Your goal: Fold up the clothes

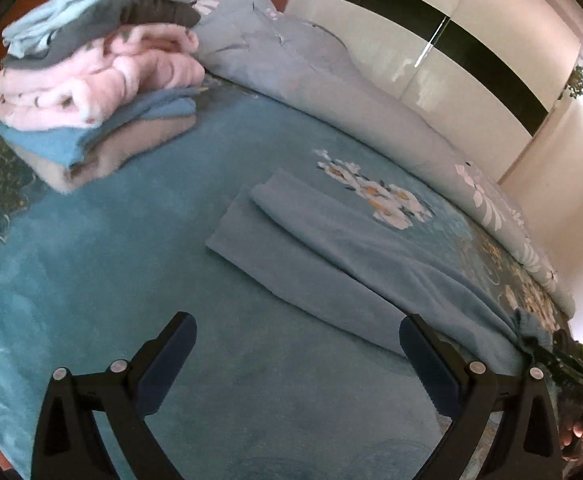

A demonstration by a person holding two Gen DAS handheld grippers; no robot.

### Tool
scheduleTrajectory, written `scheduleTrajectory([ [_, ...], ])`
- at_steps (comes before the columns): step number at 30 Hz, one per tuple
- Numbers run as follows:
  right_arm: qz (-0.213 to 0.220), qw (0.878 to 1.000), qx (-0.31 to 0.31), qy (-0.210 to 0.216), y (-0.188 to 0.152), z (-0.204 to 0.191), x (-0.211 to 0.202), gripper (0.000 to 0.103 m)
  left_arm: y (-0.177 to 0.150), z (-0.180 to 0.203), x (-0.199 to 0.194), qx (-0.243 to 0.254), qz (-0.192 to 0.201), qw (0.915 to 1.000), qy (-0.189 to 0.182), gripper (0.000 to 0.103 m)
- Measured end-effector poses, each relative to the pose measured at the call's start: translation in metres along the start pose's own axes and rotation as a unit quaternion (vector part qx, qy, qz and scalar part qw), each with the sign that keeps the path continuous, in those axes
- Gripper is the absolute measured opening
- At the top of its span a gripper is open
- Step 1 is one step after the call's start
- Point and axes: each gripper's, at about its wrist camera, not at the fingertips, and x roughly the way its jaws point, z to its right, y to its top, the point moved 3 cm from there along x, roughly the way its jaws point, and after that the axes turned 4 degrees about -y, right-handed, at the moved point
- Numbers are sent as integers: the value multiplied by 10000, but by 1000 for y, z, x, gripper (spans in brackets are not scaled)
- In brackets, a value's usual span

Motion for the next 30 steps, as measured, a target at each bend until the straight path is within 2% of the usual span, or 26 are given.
scheduleTrajectory([
  [1,-16,9999,146,29,0,9,-1,33,-1,-1,1,-35,-30,10000,-18,103],
  [3,-81,9984,523,184,2,30,-4,24,-2,-2,4,-117,-80,9999,-73,103],
  [6,-30,9944,967,434,6,60,-19,23,-5,-5,5,-176,-125,9997,-107,103],
  [10,225,9856,1666,155,9,121,-42,23,-7,-8,6,-216,-123,9996,-137,103],
  [13,202,9693,2449,-11,-1,175,-40,23,-7,-9,6,-245,-108,9994,-201,103],
  [16,-34,9461,3233,180,-23,209,-20,23,-8,-11,6,-254,-101,9993,-237,103],
  [19,-535,9211,3845,305,-53,225,15,23,-6,-14,5,-258,-121,9993,-259,103],
  [21,-784,9136,3983,246,-68,224,31,23,-1,-17,6,-295,-113,9992,-254,103],
  [24,-896,9052,4150,172,-80,226,41,24,10,-21,9,-327,-104,9991,-259,103],
  [26,-904,8999,4266,-12,-81,231,37,33,23,-23,13,-322,-134,9991,-254,103],
  [28,-738,9054,4122,-695,-74,238,18,43,38,-24,20,-307,-151,9991,-240,103],
  [30,-437,9048,4101,-1058,-68,243,-4,53,55,-24,29,-267,-149,9993,-232,103],
])
